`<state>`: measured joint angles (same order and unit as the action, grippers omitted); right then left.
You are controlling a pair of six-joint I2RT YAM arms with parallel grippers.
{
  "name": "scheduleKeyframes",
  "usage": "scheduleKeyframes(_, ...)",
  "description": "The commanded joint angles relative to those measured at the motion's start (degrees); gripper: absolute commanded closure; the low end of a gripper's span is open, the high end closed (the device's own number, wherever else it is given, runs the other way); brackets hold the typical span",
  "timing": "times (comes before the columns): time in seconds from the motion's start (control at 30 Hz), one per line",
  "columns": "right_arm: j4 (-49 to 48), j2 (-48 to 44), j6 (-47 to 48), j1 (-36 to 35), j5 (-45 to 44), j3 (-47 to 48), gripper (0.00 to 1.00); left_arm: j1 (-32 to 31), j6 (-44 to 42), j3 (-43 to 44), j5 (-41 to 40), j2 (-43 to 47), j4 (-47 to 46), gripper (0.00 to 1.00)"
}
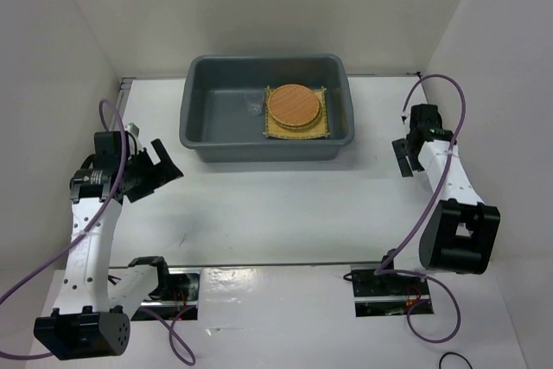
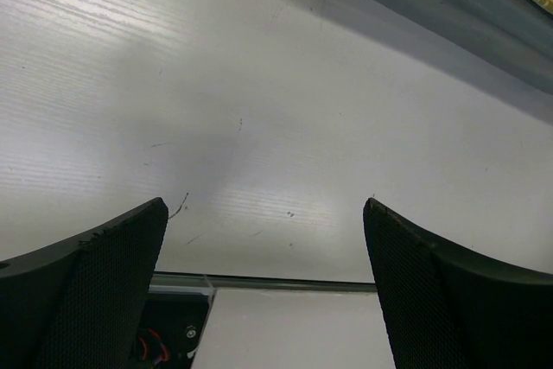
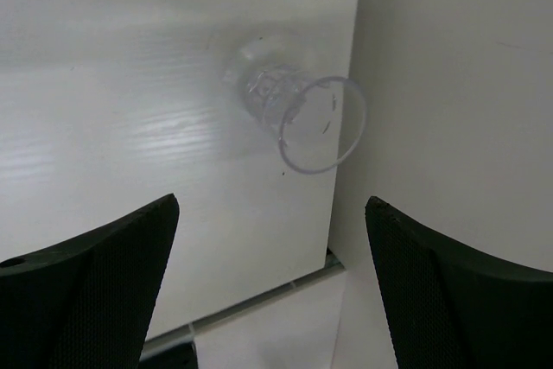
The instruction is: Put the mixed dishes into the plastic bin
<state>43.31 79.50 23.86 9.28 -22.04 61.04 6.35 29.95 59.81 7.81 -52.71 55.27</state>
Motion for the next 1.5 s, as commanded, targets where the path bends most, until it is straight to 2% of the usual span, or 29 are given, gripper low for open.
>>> scheduleKeyframes(0.0, -11.4, -1.19, -0.57, 0.3, -4.49, -2.23, 0.07, 0.33, -2.01, 1.98, 0.89, -1.26, -0.86, 0.0)
scheduleKeyframes(0.5, -14.31, 5.31, -1.09, 5.84, 2.71, -5.58, 0.1, 0.33, -4.29, 2.42, -0.87, -3.19, 0.28, 0.0)
scheduleKeyframes(0.7, -14.31, 9.52, -1.62, 6.37, 5.07, -5.58, 0.26, 0.33, -4.29, 1.89, -0.87, -3.19, 0.28, 0.0)
scheduleKeyframes(0.9, -10.71, 16.19, -3.37, 7.5, 12.19, -2.77, 0.55, 0.33, -4.29, 1.89, -0.87, -2.14, 0.28, 0.0)
scheduleKeyframes(0.93, -10.01, 16.82, -3.38, 7.51, 12.98, -1.55, 0.62, 0.33, -4.29, 1.89, -0.87, -2.14, 0.28, 0.0)
scheduleKeyframes(0.97, -9.3, 16.82, -3.38, 7.51, 13.6, -0.92, 0.78, 0.33, -4.29, 1.89, -0.87, -2.14, 0.28, 0.0)
scheduleKeyframes(1.03, -8.77, 17.44, -3.91, 7.51, 13.61, 0.91, 0.96, 0.33, -4.29, 1.89, -0.87, -1.61, 0.28, 0.0)
scheduleKeyframes(1.1, -8.07, 15.34, -3.91, 7.51, 13.61, 2.59, 1.0, 0.33, -4.29, 1.89, -0.87, -1.09, 0.28, 0.0)
scheduleKeyframes(1.17, -6.84, 11.56, -3.91, 7.51, 14.83, 7.41, 1.0, 0.33, -4.29, 1.37, -0.87, -0.56, 0.28, 0.0)
scheduleKeyframes(1.27, -2.02, 7.78, -4.43, 4.18, 18.77, 19.52, 1.0, 0.33, -4.29, 1.36, -0.87, -0.03, -0.24, 0.0)
scheduleKeyframes(1.3, 0.87, 7.77, -3.65, 2.86, 23.58, 27.04, 1.0, 0.33, -4.29, 0.84, -0.87, -0.03, -0.25, 0.0)
scheduleKeyframes(1.43, 8.27, 10.48, 0.05, -9.06, 36.59, 46.33, 1.0, 1.91, -4.29, 0.83, 0.36, -0.55, -0.77, 0.0)
scheduleKeyframes(1.47, 9.59, 14.24, 0.05, -11.28, 37.76, 50.28, 1.0, 1.91, -4.81, 0.83, 0.36, -1.16, -0.77, 0.0)
